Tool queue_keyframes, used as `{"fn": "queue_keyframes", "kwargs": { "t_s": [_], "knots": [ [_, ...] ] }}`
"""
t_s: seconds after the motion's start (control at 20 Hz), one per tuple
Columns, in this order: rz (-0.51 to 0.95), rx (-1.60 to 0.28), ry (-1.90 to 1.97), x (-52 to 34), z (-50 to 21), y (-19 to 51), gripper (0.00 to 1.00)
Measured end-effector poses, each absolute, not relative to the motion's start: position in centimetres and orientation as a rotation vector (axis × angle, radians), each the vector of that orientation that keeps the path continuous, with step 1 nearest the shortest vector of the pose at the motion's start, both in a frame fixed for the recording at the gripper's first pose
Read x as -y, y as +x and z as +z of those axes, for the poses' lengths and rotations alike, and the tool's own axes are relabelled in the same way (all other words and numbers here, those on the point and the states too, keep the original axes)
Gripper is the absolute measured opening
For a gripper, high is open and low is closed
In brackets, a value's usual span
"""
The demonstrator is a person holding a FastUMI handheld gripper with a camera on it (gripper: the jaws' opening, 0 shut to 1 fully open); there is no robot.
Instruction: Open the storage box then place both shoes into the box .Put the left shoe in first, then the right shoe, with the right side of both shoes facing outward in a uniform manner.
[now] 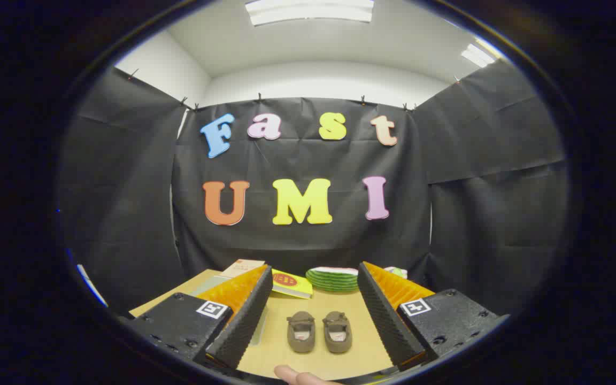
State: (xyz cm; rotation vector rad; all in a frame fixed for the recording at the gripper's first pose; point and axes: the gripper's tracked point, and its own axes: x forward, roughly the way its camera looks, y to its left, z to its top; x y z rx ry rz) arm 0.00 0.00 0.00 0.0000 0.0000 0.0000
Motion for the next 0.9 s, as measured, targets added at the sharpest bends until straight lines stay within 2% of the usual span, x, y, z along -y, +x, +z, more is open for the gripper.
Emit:
{"fn": "queue_keyframes", "kwargs": {
  "t_s": [0.45, 0.9],
  "knots": [
    [0.014, -0.017, -0.001, 0.2, 0.3, 0.6, 1.0],
    [0.047, -0.068, 0.027, 0.3, 0.0, 4.7, 1.0]
  ]
}}
